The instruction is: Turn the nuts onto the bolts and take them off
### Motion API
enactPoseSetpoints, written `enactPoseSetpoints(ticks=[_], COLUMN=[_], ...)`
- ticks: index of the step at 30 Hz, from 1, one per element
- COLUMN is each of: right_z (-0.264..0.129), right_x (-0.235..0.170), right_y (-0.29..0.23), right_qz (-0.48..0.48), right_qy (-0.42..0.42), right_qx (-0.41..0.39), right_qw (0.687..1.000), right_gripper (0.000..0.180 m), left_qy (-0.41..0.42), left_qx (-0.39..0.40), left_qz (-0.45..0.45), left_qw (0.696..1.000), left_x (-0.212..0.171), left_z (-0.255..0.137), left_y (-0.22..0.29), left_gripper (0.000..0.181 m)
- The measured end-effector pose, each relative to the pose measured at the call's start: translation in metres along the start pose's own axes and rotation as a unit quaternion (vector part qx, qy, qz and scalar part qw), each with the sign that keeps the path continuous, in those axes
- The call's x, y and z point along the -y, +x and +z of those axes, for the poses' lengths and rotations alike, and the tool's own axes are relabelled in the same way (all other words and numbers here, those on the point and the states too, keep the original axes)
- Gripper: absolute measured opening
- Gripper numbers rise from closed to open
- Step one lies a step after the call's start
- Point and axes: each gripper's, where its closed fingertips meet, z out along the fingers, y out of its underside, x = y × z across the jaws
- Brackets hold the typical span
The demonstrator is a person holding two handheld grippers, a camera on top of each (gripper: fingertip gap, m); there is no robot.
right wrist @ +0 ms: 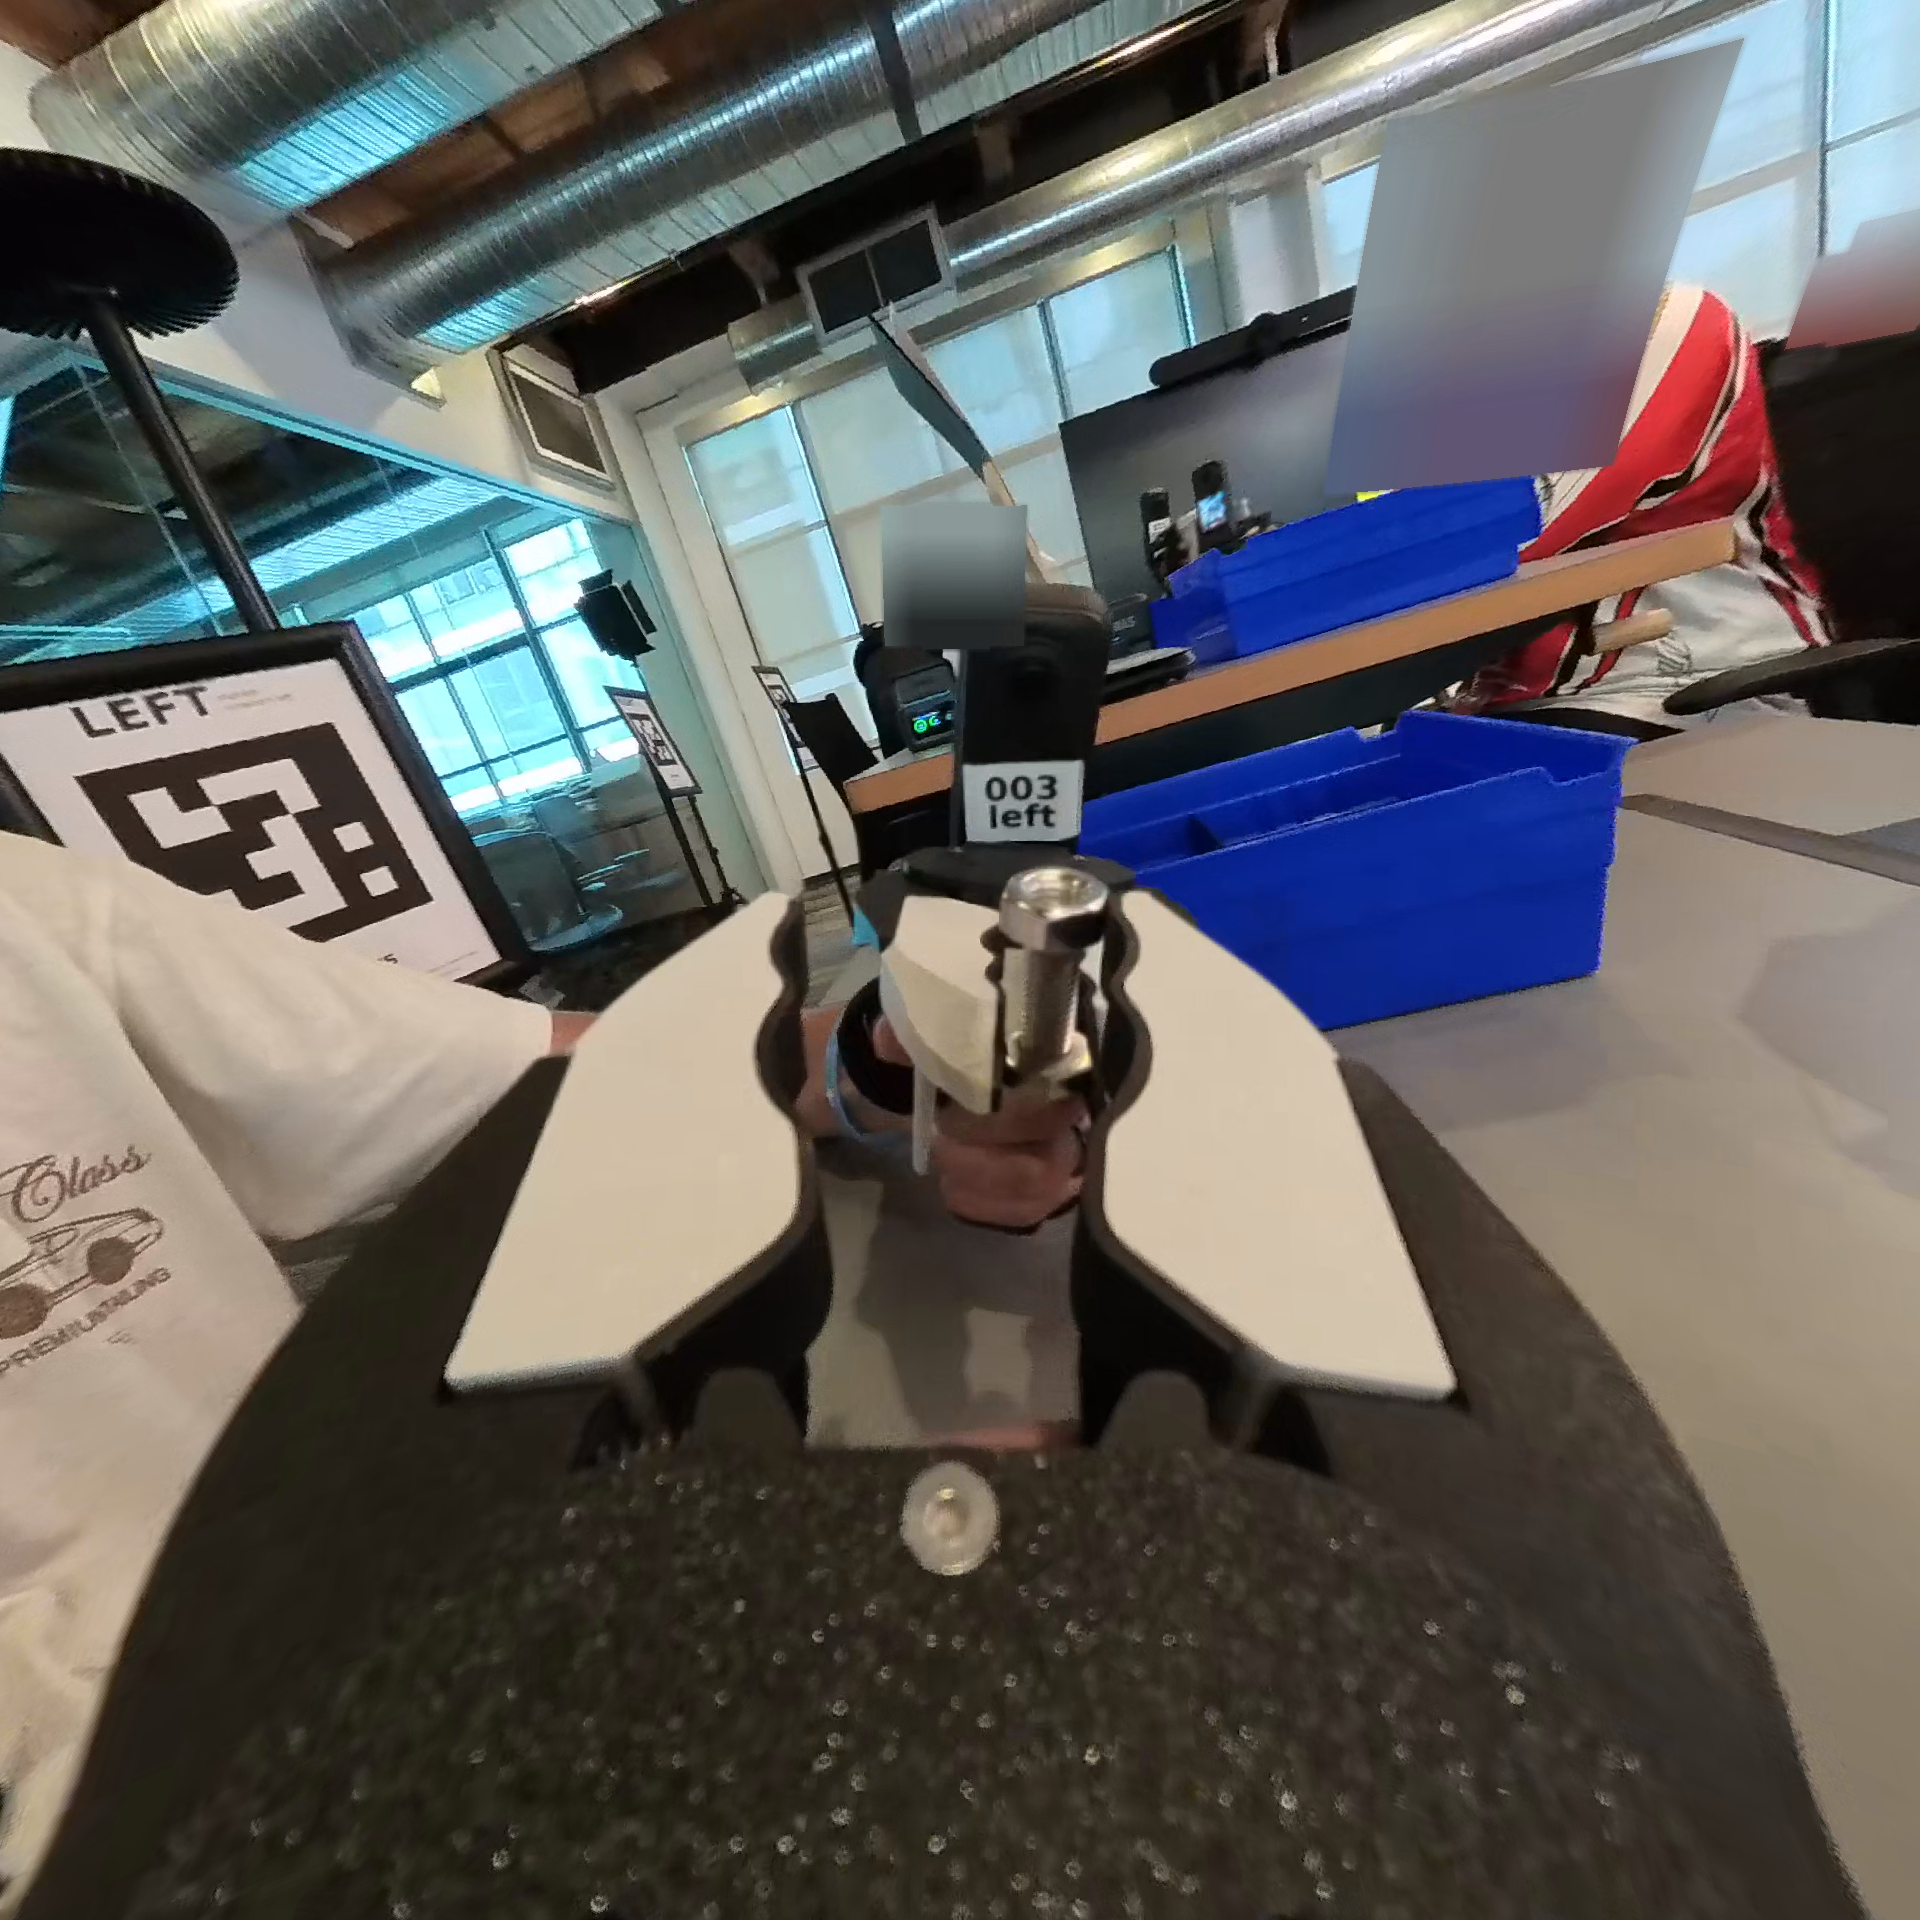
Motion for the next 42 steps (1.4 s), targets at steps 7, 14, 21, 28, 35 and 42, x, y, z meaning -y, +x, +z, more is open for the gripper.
enactPoseSetpoints(ticks=[7,14,21,28,35,42], right_z=[-0.005,0.006,-0.002,0.006,0.014,-0.004], right_x=[0.005,-0.001,0.01,0.002,0.002,0.014], right_y=[0.011,-0.006,0.0,0.0,-0.014,-0.001], right_qz=[-0.001,-0.008,-0.006,-0.004,-0.033,-0.038], right_qy=[0.011,-0.001,0.015,0.001,-0.002,0.009], right_qx=[-0.028,0.006,-0.012,-0.012,-0.006,-0.024], right_qw=[1.0,1.0,1.0,1.0,0.999,0.999], right_gripper=[0.051,0.055,0.059,0.062,0.066,0.059], left_qy=[0.006,-0.025,0.023,-0.012,-0.012,0.021], left_qx=[0.0,-0.012,0.019,-0.016,0.001,0.021], left_qz=[-0.006,0.015,0.0,0.024,0.037,0.032], left_qw=[1.0,1.0,1.0,1.0,0.999,0.999], left_x=[0.004,-0.009,0.013,-0.001,0.0,0.018], left_z=[-0.006,0.01,-0.012,0.002,0.006,-0.012], left_y=[-0.002,0.009,-0.008,0.011,0.009,0.0], left_gripper=[0.016,0.016,0.016,0.016,0.016,0.016])
